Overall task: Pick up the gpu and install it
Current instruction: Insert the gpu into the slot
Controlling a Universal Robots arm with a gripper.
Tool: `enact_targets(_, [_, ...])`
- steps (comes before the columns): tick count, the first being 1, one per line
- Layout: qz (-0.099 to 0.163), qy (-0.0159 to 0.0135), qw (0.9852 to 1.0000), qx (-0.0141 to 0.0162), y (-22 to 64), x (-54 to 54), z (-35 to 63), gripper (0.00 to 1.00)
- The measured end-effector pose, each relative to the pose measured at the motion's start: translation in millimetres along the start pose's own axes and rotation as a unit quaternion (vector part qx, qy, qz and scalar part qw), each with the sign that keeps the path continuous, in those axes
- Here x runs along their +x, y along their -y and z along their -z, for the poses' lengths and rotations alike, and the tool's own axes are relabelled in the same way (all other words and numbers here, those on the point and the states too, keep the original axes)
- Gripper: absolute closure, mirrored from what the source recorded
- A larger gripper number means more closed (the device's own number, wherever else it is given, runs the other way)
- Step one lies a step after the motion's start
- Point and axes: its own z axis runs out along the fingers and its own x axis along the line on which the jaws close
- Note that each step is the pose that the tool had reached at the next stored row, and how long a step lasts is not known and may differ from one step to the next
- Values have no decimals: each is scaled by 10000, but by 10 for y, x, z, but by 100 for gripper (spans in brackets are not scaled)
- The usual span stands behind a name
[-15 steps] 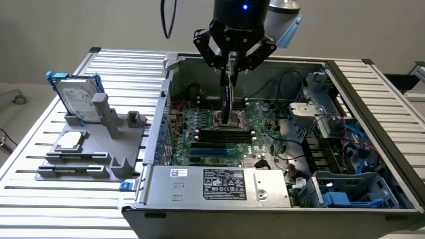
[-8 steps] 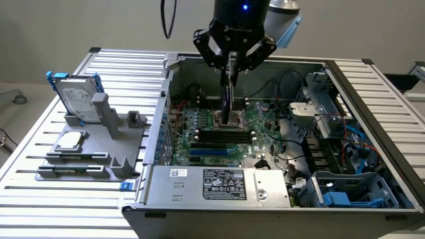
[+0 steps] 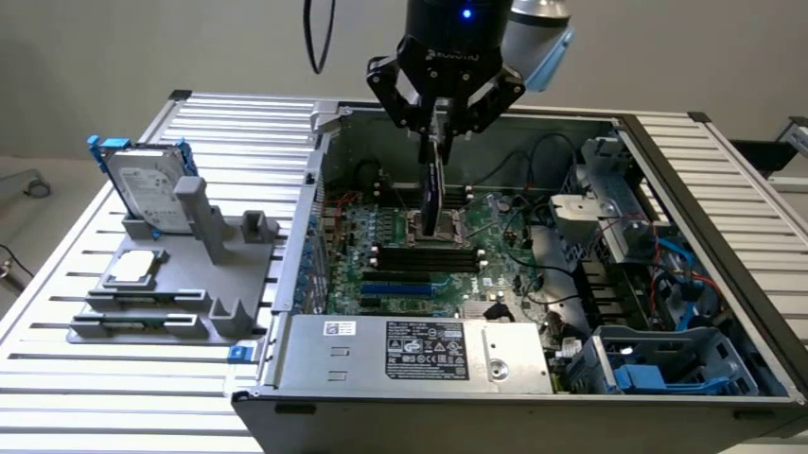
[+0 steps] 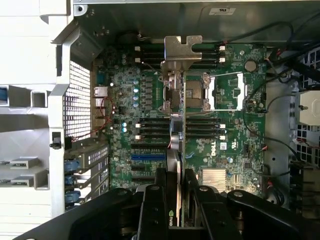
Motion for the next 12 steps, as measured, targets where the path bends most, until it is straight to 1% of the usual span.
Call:
enact_targets(3, [277, -18, 9996, 8, 0, 0, -1, 74])
enact_targets(6, [546, -36, 9985, 16, 0, 0, -1, 74])
enact_targets(9, [817, -54, 9966, 25, 0, 0, -2, 74])
enact_targets(12, [1090, -72, 9940, 33, 0, 0, -4, 74])
